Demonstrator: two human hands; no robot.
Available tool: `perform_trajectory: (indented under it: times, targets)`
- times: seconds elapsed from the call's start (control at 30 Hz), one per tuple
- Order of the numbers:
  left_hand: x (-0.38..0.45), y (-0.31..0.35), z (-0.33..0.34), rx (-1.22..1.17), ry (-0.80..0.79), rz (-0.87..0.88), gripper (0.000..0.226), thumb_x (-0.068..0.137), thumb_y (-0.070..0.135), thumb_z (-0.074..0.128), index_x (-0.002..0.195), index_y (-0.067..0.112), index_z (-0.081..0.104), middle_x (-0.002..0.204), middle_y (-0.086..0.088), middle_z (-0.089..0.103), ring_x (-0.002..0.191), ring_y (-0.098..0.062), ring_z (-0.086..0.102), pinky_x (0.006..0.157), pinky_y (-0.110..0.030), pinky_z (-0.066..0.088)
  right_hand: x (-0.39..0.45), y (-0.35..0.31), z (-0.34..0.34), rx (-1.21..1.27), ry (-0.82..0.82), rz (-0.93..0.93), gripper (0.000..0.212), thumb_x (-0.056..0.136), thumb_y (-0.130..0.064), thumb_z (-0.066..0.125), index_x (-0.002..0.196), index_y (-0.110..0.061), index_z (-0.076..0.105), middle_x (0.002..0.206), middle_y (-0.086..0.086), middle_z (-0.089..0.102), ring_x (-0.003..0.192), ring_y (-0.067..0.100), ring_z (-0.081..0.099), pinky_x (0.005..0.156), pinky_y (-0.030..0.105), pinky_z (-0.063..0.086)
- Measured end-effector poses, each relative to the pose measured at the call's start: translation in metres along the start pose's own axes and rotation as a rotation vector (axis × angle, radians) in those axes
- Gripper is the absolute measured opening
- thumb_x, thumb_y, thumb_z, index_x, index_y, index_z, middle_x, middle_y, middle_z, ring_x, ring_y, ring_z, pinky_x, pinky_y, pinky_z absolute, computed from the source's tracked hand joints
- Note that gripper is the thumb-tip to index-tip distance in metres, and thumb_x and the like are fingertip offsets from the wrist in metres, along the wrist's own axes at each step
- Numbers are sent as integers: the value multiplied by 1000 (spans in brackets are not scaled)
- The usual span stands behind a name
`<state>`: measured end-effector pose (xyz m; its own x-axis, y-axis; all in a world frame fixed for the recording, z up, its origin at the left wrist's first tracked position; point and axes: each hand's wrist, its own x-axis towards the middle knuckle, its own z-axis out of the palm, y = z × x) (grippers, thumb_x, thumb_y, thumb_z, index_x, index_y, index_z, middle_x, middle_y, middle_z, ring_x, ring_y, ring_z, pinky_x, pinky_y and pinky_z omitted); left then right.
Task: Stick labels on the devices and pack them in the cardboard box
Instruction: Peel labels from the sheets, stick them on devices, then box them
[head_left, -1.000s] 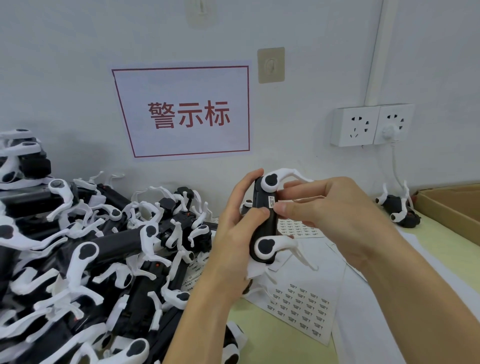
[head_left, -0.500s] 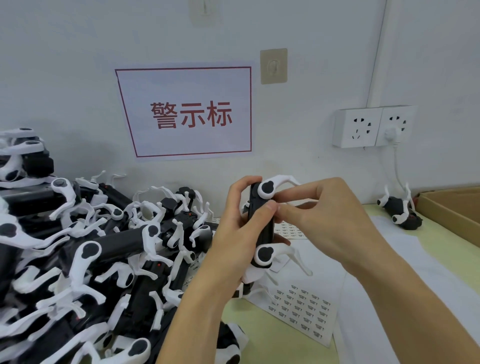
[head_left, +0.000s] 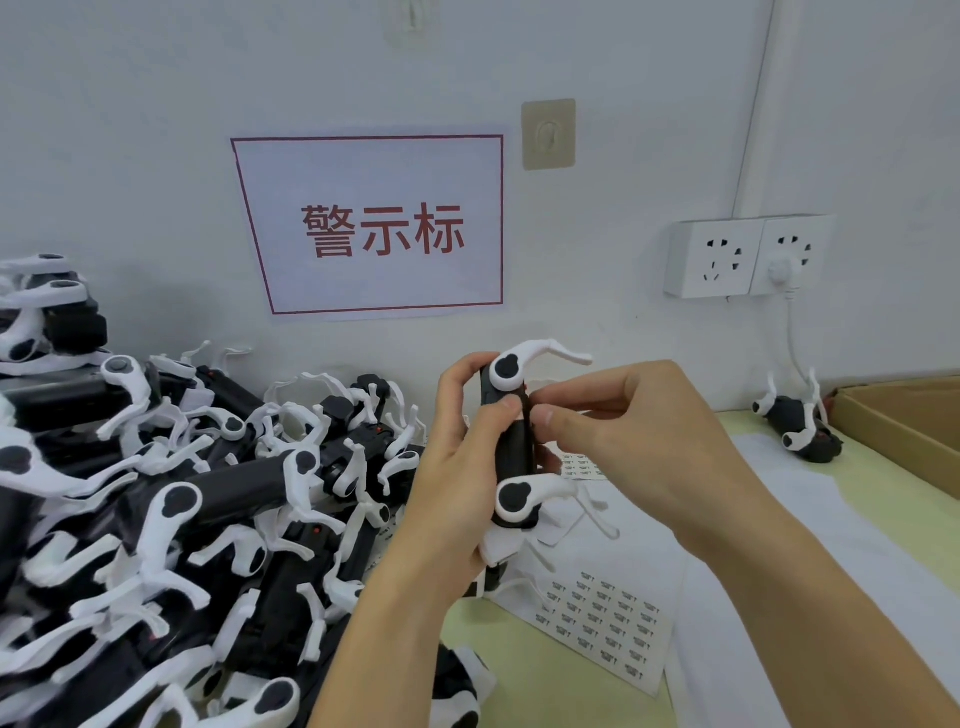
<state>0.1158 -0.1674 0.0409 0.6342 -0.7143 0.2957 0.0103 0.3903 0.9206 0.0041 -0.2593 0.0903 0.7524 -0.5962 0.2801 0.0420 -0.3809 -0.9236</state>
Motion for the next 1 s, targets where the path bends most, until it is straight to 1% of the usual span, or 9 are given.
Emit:
perform_trajectory:
  times: [0.13,0.3,0.43,0.5,0.6,0.77,0.83,0.93,1.0]
  targets:
    - [-1,2,2,-76,5,13,31,99,16,50,119,37,58,89,-8,72,66,-22,65,60,-33,57,-2,-2,2,49,-7,-26,20,87,-11,72,77,-26,80,74,-11,76,69,5,73,55,7,49]
    - [-2,3,3,-167,-50,48,39,85,16,54,119,34,59,91,-8,68,71,-23,61,59,-34,56,-2,-5,2,93,-13,-22,14,86,-15,74,78,-25,81,74,-4,77,72,10,74,56,8,49]
    - [-3,3,3,-179,-115,81,42,84,15,55,121,34,57,94,-8,67,79,-26,60,65,-35,56,-3,-5,0,116,-9,-11,9,83,-21,78,75,-24,81,73,0,76,72,13,74,57,10,51]
    - [-3,3,3,-137,-121,91,43,85,14,54,123,33,56,95,-10,67,80,-28,59,65,-35,56,-2,-5,-1,115,-16,4,7,81,-22,79,76,-25,81,74,-1,77,73,13,74,61,14,54]
    - [-3,4,2,-89,-118,95,44,83,13,52,122,34,56,90,-10,66,72,-26,58,63,-38,53,-1,-5,-3,110,-32,34,3,79,-22,80,78,-24,82,77,-5,77,78,8,74,74,22,55]
    - [-3,4,2,-92,-120,100,46,81,11,49,121,32,55,83,-7,65,65,-23,56,62,-38,51,-2,-5,-7,118,-72,63,6,80,-23,78,83,-23,82,82,-5,78,83,9,74,81,23,55]
    - [-3,5,3,-101,-132,104,45,81,12,53,122,31,54,85,-8,65,66,-24,56,62,-38,51,-2,-6,-7,130,-79,67,5,81,-24,78,84,-23,82,82,-4,78,83,8,74,81,22,55]
    - [-4,5,4,-71,-126,115,44,82,18,63,123,31,54,89,-13,64,70,-28,55,69,-44,50,-1,-4,-7,146,-66,70,6,78,-24,81,83,-22,82,81,-5,78,81,6,74,77,19,53]
    - [-5,5,3,-38,-106,119,41,84,16,61,122,32,55,87,-14,63,69,-28,58,70,-46,50,-1,-3,-7,147,-75,76,4,77,-22,81,81,-22,82,81,-4,78,80,6,74,73,15,53]
